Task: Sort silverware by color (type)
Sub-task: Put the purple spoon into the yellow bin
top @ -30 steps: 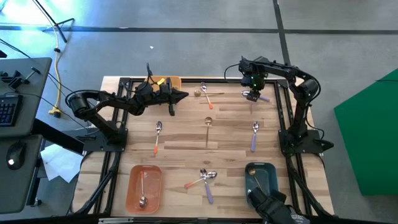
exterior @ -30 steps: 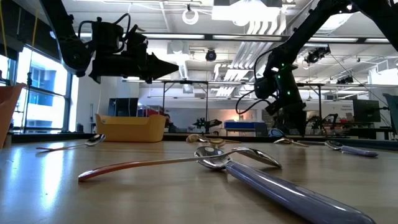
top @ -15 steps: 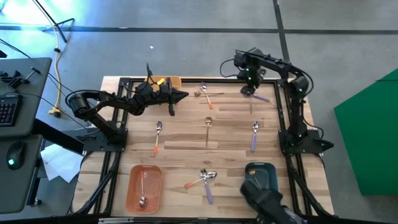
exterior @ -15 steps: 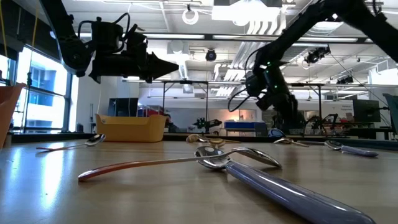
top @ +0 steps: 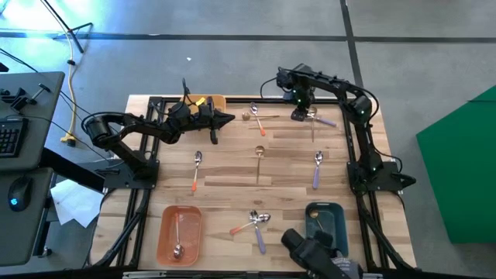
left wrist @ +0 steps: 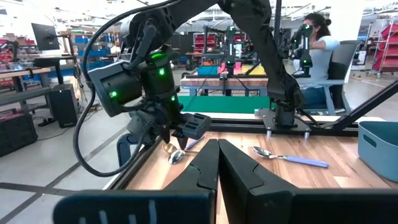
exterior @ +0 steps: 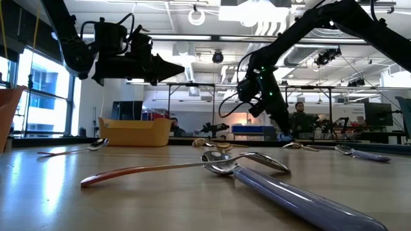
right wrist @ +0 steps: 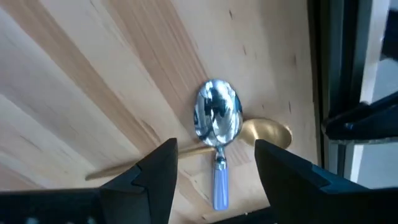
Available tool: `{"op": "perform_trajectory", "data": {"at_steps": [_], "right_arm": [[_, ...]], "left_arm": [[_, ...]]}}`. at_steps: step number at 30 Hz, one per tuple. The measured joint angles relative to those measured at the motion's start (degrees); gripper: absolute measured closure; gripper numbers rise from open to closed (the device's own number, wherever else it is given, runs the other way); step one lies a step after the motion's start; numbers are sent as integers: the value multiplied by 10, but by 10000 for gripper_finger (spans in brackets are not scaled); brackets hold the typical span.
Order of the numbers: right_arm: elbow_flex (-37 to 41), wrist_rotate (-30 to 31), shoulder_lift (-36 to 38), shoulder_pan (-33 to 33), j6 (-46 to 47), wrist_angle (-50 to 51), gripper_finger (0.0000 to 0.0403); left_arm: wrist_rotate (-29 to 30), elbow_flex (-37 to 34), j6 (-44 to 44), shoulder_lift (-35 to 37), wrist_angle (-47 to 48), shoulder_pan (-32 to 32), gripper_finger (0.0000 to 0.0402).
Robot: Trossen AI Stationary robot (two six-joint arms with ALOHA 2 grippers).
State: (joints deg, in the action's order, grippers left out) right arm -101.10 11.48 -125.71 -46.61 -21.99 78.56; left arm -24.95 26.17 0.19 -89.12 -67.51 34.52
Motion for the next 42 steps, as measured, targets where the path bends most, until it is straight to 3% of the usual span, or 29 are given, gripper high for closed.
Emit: {"op": "perform_trajectory", "data": {"at_steps": [4, 8, 14, 17, 19, 23, 28, 37, 42], "right_arm": [[-1, 5, 0, 2, 10, 9, 206], [-8, 34, 3, -8, 51, 105, 225], [71, -42, 81, -46, 118, 102, 319], [153, -54, 158, -65, 161, 42, 377], [210, -86, 207, -80, 202, -19, 395], [312, -112, 275, -112, 315, -113, 381], [390, -109, 309, -154, 452, -207, 375], [415, -79, 308, -150, 532, -277, 284], [417, -58, 308, -158, 522, -331, 242]], "left_arm": [[0, 0, 0, 0, 3, 0, 401], [0, 0, -1, 0, 3, 0, 401], [0, 0, -8, 0, 8, 0, 401], [0, -6, -5, 0, 8, 0, 401], [0, -9, -1, 0, 7, 0, 401], [0, -10, -6, 0, 2, 0, 401], [0, -10, -10, 0, 0, 0, 401], [0, -10, -16, 0, -1, 0, 401], [0, -10, -16, 0, -1, 0, 401]]}}
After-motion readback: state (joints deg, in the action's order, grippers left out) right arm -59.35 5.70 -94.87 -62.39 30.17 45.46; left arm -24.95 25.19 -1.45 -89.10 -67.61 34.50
